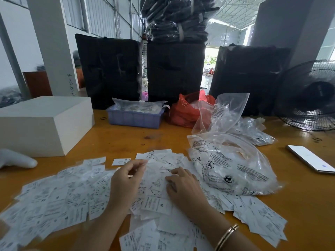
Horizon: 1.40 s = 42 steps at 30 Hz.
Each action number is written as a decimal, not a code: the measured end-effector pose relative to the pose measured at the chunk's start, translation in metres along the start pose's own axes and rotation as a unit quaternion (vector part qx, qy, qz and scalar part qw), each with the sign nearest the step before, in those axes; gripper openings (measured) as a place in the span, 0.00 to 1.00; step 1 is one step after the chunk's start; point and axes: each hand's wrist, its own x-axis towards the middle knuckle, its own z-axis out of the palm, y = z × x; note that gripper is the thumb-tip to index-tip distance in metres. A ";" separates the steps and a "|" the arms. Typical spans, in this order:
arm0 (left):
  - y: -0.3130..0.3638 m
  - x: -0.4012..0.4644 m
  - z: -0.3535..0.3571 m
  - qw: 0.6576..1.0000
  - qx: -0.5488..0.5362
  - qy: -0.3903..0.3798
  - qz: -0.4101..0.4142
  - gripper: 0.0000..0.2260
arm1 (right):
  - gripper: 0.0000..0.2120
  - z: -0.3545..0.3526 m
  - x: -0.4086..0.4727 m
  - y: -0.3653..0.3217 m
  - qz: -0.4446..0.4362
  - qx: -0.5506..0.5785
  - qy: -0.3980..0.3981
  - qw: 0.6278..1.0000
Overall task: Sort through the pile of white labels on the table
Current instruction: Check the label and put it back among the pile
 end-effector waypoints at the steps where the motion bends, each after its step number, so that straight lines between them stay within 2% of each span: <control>1: 0.001 -0.001 0.000 1.000 -0.002 0.000 -0.001 0.09 | 0.14 0.000 0.000 -0.001 -0.003 0.005 0.003 1.000; 7: 0.005 -0.001 -0.002 0.999 -0.008 0.015 -0.041 0.07 | 0.14 -0.006 0.001 -0.004 -0.007 0.010 0.024 1.000; 10: 0.004 0.000 -0.003 0.998 -0.029 -0.004 -0.051 0.04 | 0.08 -0.010 -0.002 -0.004 0.078 0.158 0.094 0.980; 12: 0.005 0.000 -0.003 0.998 -0.031 -0.020 -0.043 0.04 | 0.05 -0.014 -0.004 0.000 0.146 0.299 0.124 0.935; 14: 0.006 -0.002 -0.001 0.998 -0.035 -0.041 -0.029 0.05 | 0.07 -0.020 -0.005 0.005 0.190 0.434 0.138 0.869; 17: 0.007 -0.004 0.002 0.997 -0.021 -0.072 0.000 0.05 | 0.12 -0.025 -0.006 0.007 0.178 0.572 0.151 0.786; 19: 0.007 -0.005 0.003 0.996 0.003 -0.086 0.022 0.04 | 0.14 -0.026 -0.007 0.005 0.165 0.613 0.142 0.760; 24: 0.004 -0.006 0.005 0.995 0.027 -0.086 0.051 0.07 | 0.11 -0.029 -0.008 0.002 0.153 0.669 0.120 0.717; 28: 0.006 -0.006 0.005 0.991 0.040 -0.100 0.079 0.11 | 0.12 -0.031 -0.009 0.001 0.145 0.680 0.125 0.708; 34: 0.010 -0.009 0.004 0.984 0.055 -0.114 0.123 0.12 | 0.09 -0.030 -0.010 -0.002 0.123 0.663 0.130 0.727; 38: 0.011 -0.009 0.003 0.983 0.062 -0.111 0.135 0.13 | 0.09 -0.030 -0.010 -0.001 0.124 0.667 0.137 0.722; 39: 0.011 -0.009 0.003 0.982 0.064 -0.108 0.141 0.13 | 0.08 -0.030 -0.010 -0.001 0.121 0.656 0.139 0.732; 42: 0.011 -0.009 0.002 0.981 0.075 -0.091 0.156 0.12 | 0.09 -0.026 -0.010 -0.001 0.110 0.584 0.142 0.791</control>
